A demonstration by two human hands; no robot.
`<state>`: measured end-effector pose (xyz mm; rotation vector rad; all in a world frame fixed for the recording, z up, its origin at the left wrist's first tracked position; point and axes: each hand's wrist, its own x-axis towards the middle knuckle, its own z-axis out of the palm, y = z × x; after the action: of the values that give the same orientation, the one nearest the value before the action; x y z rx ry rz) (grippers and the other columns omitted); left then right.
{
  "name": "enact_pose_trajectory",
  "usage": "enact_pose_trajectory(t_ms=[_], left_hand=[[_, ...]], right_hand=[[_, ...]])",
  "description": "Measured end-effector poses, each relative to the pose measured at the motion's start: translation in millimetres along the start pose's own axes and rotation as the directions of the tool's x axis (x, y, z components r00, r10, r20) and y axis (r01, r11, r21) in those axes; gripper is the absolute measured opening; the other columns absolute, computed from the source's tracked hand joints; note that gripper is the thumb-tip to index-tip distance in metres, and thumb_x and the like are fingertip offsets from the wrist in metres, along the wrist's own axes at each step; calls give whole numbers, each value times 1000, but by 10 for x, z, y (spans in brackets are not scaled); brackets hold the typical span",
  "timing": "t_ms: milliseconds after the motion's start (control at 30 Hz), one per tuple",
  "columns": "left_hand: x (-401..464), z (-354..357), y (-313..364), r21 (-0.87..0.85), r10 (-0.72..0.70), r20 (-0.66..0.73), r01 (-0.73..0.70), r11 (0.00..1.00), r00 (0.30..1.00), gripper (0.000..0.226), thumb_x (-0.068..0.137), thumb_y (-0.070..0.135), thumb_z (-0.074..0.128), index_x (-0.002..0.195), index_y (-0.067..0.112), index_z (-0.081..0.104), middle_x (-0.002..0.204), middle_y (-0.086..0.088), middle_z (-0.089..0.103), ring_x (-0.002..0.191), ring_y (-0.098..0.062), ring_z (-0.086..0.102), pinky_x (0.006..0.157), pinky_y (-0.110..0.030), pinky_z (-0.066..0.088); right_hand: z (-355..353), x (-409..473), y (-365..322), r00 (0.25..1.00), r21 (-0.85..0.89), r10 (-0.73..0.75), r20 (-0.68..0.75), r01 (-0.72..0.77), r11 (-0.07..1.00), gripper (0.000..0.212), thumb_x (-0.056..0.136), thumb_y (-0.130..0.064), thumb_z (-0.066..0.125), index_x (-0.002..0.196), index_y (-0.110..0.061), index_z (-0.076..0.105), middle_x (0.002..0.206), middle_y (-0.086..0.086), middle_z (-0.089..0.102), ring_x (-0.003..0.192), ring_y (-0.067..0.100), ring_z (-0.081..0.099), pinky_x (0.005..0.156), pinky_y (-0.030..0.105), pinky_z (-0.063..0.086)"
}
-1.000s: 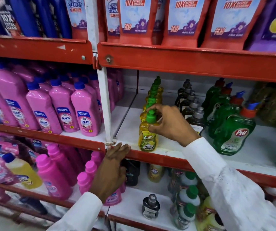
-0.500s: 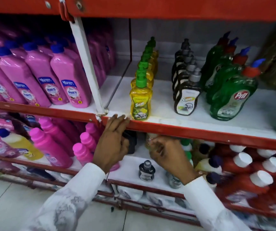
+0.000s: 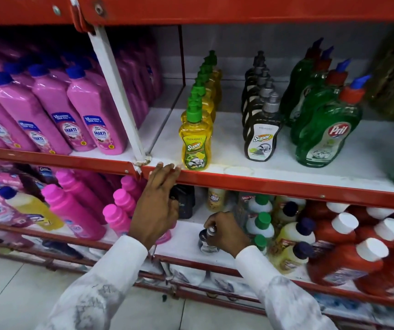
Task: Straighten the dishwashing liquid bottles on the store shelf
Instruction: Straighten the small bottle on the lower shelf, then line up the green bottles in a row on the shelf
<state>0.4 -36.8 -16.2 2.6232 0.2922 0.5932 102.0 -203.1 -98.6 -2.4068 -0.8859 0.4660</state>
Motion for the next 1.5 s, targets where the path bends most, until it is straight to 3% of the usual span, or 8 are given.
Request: enact_pose_trajectory(t_ms=[300, 533, 733, 867, 1067, 1267, 1367, 1500], left_hand=[[30, 82, 1, -8, -15, -55, 15, 1000, 998, 78, 69, -4, 62, 143, 11, 43, 149, -13, 42, 144, -30, 28, 119, -42, 25], [9, 123, -14, 71, 15, -53, -12, 997, 998, 80, 65, 11, 54, 143, 7, 40, 150, -17, 41, 145, -35, 27, 116, -52, 30], [7, 141, -4, 94, 6, -54, -1, 996, 999, 81, 63, 11, 55, 143, 8, 39, 150, -16, 41, 145, -35, 27, 117, -51, 28], [4, 134, 6, 116, -5, -41, 10, 993, 999, 87, 61, 10, 61, 145, 11, 37, 149, -16, 41, 144, -34, 26, 115, -56, 30], [8, 107, 110, 164, -28, -89, 42, 986, 996, 71, 70, 23, 61, 139, 14, 44, 144, -15, 47, 139, -35, 33, 112, -55, 32], [77, 287, 692, 63, 227, -194, -219, 974, 954, 41, 79, 20, 62, 119, 11, 63, 127, -11, 61, 123, -31, 52, 104, -49, 43], [156, 464, 1007, 12, 320, -149, -322, 947, 936, 38, 79, 19, 64, 117, 12, 65, 124, -9, 63, 120, -28, 55, 102, -46, 45], [281, 698, 1345, -22, 410, -4, -410, 912, 912, 44, 82, 20, 63, 125, 12, 59, 133, -9, 58, 127, -27, 50, 105, -45, 45]], right_hand=[[-1670, -807, -697, 929, 173, -35, -367, 105, 979, 44, 59, -15, 88, 100, -28, 77, 84, -23, 70, 81, -6, 70, 76, 11, 56], [-2493, -843, -911, 790, 97, -133, -599, 237, 967, 45, 59, -21, 86, 103, -25, 78, 92, -11, 78, 79, -3, 72, 76, 19, 61], [-2564, -411, -749, 806, 14, -130, -577, 169, 986, 48, 61, -15, 89, 107, -20, 77, 100, -6, 78, 76, -8, 67, 69, 0, 50], [-2473, -230, -625, 839, 5, -124, -530, 149, 989, 51, 61, -14, 90, 111, -17, 76, 105, 0, 79, 84, 7, 73, 84, 25, 60], [-2409, -90, -530, 838, 44, -118, -532, 166, 985, 53, 66, -13, 87, 117, -18, 72, 104, 1, 78, 80, 7, 71, 86, 28, 60], [-2371, -161, -375, 818, 119, -127, -561, 232, 965, 61, 74, -8, 84, 131, -20, 64, 111, -1, 75, 84, 0, 67, 80, 12, 56], [-2317, -358, -229, 767, 117, -115, -632, 241, 963, 56, 78, -11, 83, 129, -24, 64, 115, -10, 72, 94, 2, 66, 85, 19, 57], [-2081, -726, 201, 546, 190, 12, -838, 272, 943, 29, 82, -8, 76, 108, -21, 74, 100, -5, 74, 88, 8, 70, 82, 30, 61]])
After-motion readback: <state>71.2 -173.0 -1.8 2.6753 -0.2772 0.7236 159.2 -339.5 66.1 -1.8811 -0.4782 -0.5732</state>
